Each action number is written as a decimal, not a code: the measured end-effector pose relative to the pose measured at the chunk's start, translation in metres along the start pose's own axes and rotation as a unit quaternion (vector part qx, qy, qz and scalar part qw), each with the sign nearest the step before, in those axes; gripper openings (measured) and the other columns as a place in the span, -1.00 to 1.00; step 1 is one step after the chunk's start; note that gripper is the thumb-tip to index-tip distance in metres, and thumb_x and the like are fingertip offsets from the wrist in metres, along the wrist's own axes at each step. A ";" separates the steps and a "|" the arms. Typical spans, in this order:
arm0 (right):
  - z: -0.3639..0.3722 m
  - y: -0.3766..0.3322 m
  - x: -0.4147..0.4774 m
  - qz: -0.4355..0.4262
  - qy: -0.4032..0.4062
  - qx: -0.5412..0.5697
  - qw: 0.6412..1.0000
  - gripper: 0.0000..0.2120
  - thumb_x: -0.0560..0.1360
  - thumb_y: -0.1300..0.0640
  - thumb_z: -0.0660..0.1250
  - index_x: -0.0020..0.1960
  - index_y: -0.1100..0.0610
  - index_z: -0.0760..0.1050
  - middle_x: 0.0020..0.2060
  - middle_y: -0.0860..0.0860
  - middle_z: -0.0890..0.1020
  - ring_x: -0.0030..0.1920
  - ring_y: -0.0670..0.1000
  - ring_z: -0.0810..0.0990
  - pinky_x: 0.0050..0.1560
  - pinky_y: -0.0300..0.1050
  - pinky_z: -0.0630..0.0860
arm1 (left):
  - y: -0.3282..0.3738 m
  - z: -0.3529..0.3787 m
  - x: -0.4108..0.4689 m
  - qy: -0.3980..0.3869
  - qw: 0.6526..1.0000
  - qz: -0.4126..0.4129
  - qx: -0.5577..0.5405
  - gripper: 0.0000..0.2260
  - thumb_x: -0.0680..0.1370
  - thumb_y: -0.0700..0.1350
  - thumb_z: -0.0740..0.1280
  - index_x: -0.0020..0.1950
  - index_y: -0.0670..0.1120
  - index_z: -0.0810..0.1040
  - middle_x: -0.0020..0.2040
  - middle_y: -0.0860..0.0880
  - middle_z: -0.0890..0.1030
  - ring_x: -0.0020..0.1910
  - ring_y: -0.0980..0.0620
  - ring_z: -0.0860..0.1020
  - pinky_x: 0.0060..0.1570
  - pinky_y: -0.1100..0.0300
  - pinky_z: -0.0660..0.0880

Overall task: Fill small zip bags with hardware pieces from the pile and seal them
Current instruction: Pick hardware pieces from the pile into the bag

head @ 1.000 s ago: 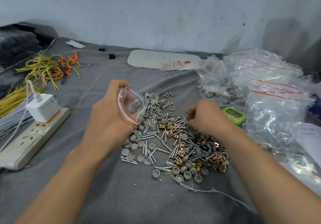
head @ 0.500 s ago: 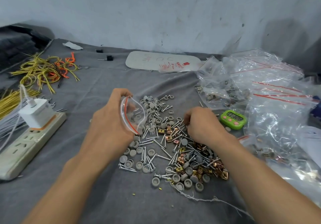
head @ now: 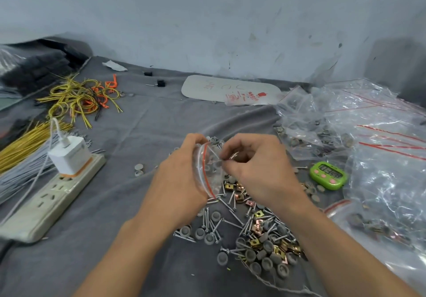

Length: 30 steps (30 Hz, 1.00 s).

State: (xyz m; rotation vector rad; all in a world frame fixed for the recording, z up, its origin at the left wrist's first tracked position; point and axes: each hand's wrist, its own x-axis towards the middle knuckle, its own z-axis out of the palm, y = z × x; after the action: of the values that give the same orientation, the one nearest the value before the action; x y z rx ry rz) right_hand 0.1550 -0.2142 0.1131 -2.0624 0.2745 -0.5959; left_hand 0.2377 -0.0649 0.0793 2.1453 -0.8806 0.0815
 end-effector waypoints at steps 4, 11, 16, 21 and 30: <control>0.006 -0.001 0.006 0.033 -0.006 0.056 0.998 -0.75 0.41 0.35 0.50 -0.19 -0.01 0.74 -0.29 -0.10 0.74 -0.39 -0.20 0.64 -0.34 -0.38 0.50 | 0.002 0.001 0.002 -0.001 0.998 -0.009 -0.066 -0.45 0.32 0.05 0.54 0.17 0.29 0.33 -0.12 0.26 0.63 -0.20 0.30 0.59 -0.33 0.41 0.44; -0.036 0.061 0.032 0.166 0.019 -0.251 0.954 -0.82 0.56 0.14 0.45 0.10 -0.09 0.70 -0.03 -0.14 0.74 -0.25 -0.28 0.61 -0.15 -0.37 0.50 | -0.004 -0.009 0.004 0.020 0.994 -0.020 -0.107 -0.43 0.28 0.06 0.54 0.17 0.31 0.33 0.03 0.39 0.57 -0.02 0.38 0.55 -0.20 0.52 0.42; -0.015 0.079 0.038 0.161 -0.021 -0.370 0.915 -0.89 0.56 0.01 0.44 0.04 -0.05 0.73 -0.09 -0.11 0.72 -0.05 -0.04 0.64 0.12 -0.06 0.60 | -0.007 -0.008 0.004 0.023 0.996 -0.015 -0.080 -0.39 0.32 -0.04 0.60 0.17 0.31 0.32 0.04 0.41 0.56 -0.02 0.41 0.54 -0.20 0.53 0.41; -0.023 0.074 0.033 0.184 -0.032 -0.404 0.896 -0.95 0.57 0.05 0.42 -0.05 -0.05 0.65 -0.08 -0.05 0.71 -0.02 0.04 0.65 0.06 0.02 0.62 | -0.007 -0.009 0.004 0.018 0.998 -0.018 -0.059 -0.37 0.31 -0.06 0.61 0.16 0.34 0.31 0.03 0.45 0.56 -0.15 0.33 0.59 -0.30 0.43 0.47; -0.004 -0.005 0.012 0.021 -0.037 -0.037 0.998 -0.88 0.41 0.05 0.59 -0.19 -0.17 0.72 -0.41 -0.10 0.66 -0.45 -0.18 0.50 -0.42 -0.34 0.45 | -0.002 -0.002 0.001 0.004 0.999 -0.004 -0.043 -0.37 0.31 0.00 0.59 0.17 0.37 0.29 -0.09 0.28 0.63 -0.21 0.30 0.59 -0.35 0.40 0.46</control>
State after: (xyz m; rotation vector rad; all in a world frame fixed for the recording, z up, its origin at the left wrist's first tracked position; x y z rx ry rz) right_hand 0.1629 -0.2197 0.1232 -2.1394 0.3008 -0.4888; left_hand 0.2401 -0.0635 0.0795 2.0680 -0.8560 0.0470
